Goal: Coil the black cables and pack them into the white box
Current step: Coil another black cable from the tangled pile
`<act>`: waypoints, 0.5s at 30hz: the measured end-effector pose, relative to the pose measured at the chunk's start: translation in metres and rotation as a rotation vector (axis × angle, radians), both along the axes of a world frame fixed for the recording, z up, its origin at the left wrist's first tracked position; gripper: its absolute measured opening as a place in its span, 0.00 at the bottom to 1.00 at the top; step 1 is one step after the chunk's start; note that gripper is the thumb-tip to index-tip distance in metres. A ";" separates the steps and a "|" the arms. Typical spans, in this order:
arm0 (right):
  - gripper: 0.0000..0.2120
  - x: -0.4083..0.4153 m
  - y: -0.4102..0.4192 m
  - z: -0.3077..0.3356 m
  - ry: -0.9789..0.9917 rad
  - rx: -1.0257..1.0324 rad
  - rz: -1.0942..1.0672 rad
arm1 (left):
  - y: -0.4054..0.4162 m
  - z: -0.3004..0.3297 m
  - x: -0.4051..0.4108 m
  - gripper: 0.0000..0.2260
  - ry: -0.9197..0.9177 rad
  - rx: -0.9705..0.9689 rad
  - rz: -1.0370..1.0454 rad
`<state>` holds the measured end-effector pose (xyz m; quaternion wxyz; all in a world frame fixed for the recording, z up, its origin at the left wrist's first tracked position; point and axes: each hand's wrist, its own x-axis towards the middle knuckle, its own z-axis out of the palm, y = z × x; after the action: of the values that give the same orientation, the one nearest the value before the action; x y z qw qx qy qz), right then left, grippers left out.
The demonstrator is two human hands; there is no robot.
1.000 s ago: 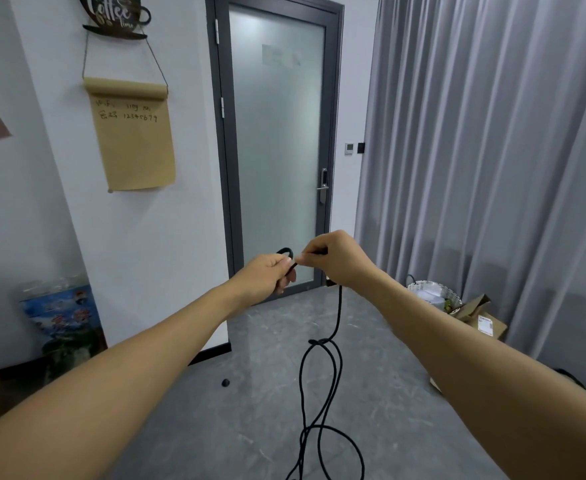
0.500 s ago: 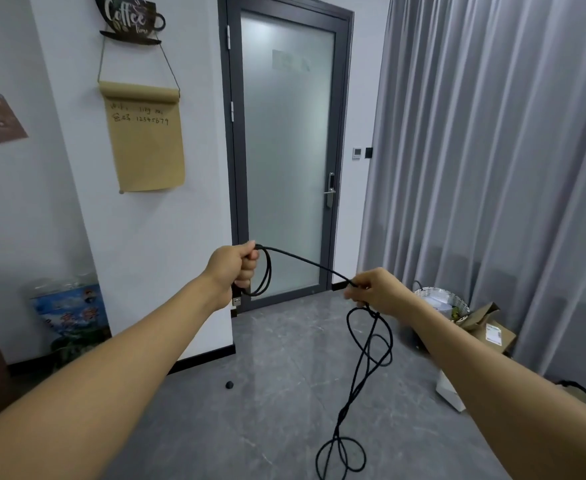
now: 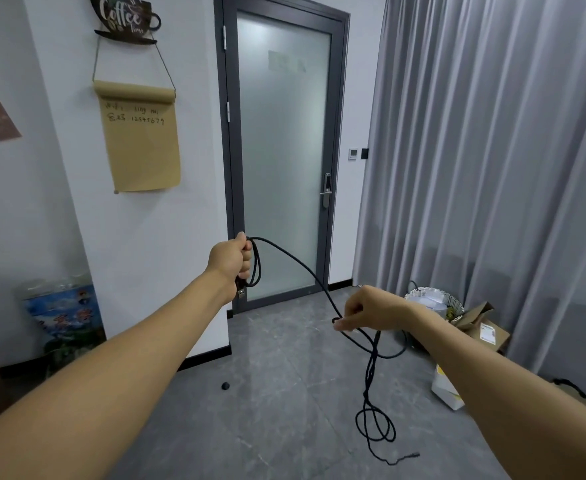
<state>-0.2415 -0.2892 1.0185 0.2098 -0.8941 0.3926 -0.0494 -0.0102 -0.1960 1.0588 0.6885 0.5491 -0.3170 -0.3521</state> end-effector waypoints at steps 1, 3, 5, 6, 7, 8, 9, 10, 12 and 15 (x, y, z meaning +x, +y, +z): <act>0.17 0.000 0.001 0.002 0.018 0.007 0.021 | 0.000 0.000 -0.001 0.17 -0.007 0.002 0.016; 0.14 0.001 0.002 0.004 0.035 0.019 0.057 | 0.000 -0.001 -0.003 0.17 -0.045 0.016 0.050; 0.12 0.003 0.005 0.009 0.019 0.029 0.090 | 0.001 -0.005 -0.007 0.17 -0.153 0.054 0.066; 0.11 0.004 0.006 0.012 0.008 0.020 0.105 | 0.000 -0.009 -0.009 0.17 -0.244 0.084 0.068; 0.11 0.006 0.008 0.015 -0.002 0.000 0.121 | -0.001 -0.013 -0.012 0.17 -0.337 0.108 0.060; 0.10 0.007 0.009 0.017 -0.014 -0.023 0.135 | -0.002 -0.018 -0.015 0.17 -0.416 0.119 0.046; 0.09 0.009 0.012 0.020 -0.030 -0.041 0.146 | -0.003 -0.022 -0.019 0.17 -0.477 0.122 0.028; 0.08 0.011 0.014 0.022 -0.053 -0.056 0.156 | -0.004 -0.025 -0.024 0.18 -0.543 0.132 0.008; 0.08 0.016 0.017 0.026 -0.100 -0.108 0.185 | -0.005 -0.032 -0.033 0.19 -0.706 0.173 -0.030; 0.08 0.023 0.021 0.030 -0.160 -0.220 0.217 | -0.003 -0.039 -0.043 0.19 -0.829 0.214 -0.140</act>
<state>-0.2184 -0.2685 1.0483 0.1453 -0.9421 0.2678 -0.1402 -0.0534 -0.1989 1.0202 0.4167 0.6897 -0.5647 -0.1785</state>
